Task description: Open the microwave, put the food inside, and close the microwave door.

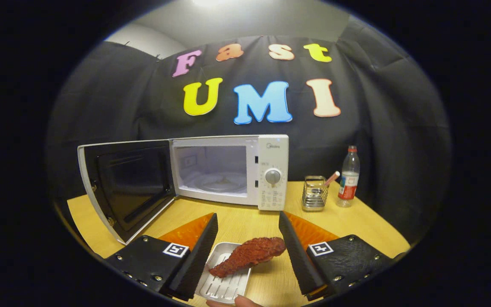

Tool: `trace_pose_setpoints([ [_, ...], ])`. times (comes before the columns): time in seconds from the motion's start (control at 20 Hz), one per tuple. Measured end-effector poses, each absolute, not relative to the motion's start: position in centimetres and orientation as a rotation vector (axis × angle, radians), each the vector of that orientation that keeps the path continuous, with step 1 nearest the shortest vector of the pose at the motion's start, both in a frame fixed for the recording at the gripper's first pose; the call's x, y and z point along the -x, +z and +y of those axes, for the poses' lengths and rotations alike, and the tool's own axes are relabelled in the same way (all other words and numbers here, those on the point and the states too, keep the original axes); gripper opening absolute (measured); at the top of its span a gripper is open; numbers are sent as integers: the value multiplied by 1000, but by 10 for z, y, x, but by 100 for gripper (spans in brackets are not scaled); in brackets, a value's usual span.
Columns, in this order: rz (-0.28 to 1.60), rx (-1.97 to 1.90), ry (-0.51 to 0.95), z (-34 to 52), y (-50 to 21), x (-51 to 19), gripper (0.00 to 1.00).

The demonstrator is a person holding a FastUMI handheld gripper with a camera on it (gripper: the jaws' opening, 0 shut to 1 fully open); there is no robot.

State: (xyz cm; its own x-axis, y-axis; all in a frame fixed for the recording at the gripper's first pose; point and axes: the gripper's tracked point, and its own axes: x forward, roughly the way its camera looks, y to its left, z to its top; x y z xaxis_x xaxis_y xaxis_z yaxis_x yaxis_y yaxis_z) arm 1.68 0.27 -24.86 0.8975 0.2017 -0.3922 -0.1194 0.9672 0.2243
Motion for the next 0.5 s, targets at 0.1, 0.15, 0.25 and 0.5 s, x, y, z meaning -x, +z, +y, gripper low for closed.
trace_pose_setpoints([
  [0.1,474,-264,146,-8,-265,-19,87],
  [0.15,496,-300,139,-12,-272,-20,87],
  [0.25,523,-394,164,-7,-281,-19,91],
  [0.5,576,-610,227,7,-295,-13,86],
])
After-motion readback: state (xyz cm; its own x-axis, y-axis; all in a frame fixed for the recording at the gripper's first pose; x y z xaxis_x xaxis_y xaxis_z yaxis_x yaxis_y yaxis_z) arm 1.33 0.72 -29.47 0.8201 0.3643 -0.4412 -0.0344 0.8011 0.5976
